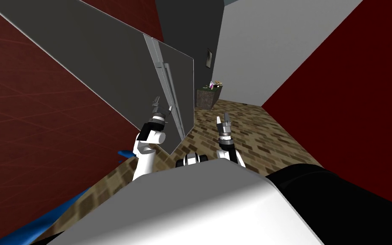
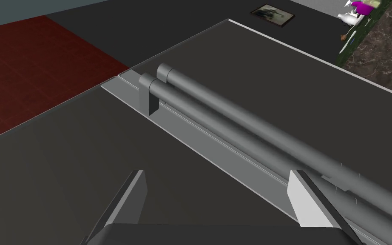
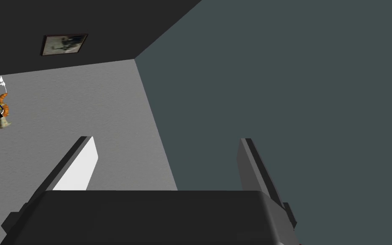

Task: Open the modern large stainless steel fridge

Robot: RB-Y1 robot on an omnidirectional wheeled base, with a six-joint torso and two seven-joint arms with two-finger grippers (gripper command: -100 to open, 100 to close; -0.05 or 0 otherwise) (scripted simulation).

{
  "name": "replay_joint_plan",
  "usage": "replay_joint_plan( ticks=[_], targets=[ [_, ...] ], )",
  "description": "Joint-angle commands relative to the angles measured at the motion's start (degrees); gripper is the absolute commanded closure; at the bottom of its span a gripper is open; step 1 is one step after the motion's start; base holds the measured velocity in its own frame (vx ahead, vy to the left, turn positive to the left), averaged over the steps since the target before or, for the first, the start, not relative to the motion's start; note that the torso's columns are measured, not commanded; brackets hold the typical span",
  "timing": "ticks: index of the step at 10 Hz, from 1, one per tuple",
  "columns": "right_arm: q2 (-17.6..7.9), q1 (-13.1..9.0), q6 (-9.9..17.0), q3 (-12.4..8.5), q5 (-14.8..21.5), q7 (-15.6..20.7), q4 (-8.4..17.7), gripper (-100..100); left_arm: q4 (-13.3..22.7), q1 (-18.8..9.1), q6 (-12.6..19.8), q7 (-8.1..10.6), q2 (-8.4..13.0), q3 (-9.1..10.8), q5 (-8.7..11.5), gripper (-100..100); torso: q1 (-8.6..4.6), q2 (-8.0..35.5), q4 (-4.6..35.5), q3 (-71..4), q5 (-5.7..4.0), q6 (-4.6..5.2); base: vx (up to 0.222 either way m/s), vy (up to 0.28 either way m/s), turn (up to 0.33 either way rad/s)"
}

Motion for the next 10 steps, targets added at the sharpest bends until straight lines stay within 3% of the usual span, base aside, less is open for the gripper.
replay_joint_plan(
  ticks=[1,3,4,5,6,7,8,9,10],
  targets=[
    [0.0,0.0,0.0,0.0,0.0,0.0,0.0,0,1.6,-4.9,4.3,3.15,-0.1,-0.51,-0.1,-100,0.10,0.0,0.0,0.0,0.02,0.03,0.064,-0.064,0.139],
    [0.0,0.0,0.0,0.0,0.0,0.0,0.0,0,1.6,-7.4,6.8,3.15,-0.1,-0.51,-0.1,-100,0.17,0.2,0.0,0.1,0.05,0.02,0.045,-0.045,0.027],
    [0.0,0.0,0.0,0.0,0.0,0.0,0.0,0,2.4,-9.6,9.0,5.21,0.0,-0.70,-0.2,-100,0.21,0.2,0.1,0.1,0.06,0.02,0.045,-0.062,0.148],
    [0.0,0.0,0.0,0.0,0.0,0.0,0.0,0,2.4,-11.4,10.5,5.21,0.0,-0.70,-0.2,-100,0.09,0.2,0.0,0.1,0.03,-0.02,0.048,-0.072,0.107],
    [0.0,0.0,0.0,0.0,0.0,0.0,0.0,0,3.4,-13.4,12.1,7.25,0.1,-0.84,-0.2,-100,0.04,0.1,0.0,0.1,0.01,0.03,0.056,-0.071,0.147],
    [0.0,0.0,0.0,0.0,0.0,0.0,0.0,0,3.4,-15.3,13.7,7.25,0.1,-0.84,-0.2,-100,0.07,0.1,0.0,0.0,0.01,0.00,0.058,-0.066,0.077],
    [0.0,0.0,0.0,0.0,0.0,0.0,0.0,0,3.4,-15.4,14.6,7.25,0.1,-0.84,-0.2,-100,0.12,0.1,0.0,0.0,0.03,0.02,0.032,-0.035,-0.011],
    [0.0,0.0,0.0,0.0,0.0,0.0,0.0,0,4.4,-17.6,16.6,9.27,0.1,-0.92,-0.3,-100,0.22,0.2,0.0,0.1,0.06,0.02,0.044,-0.048,0.141],
    [0.0,0.0,0.0,0.0,0.0,0.0,0.0,0,4.4,-19.1,18.3,9.27,0.1,-0.92,-0.3,-100,0.15,0.1,0.0,0.1,0.05,-0.01,0.050,-0.064,0.112]
  ],
)
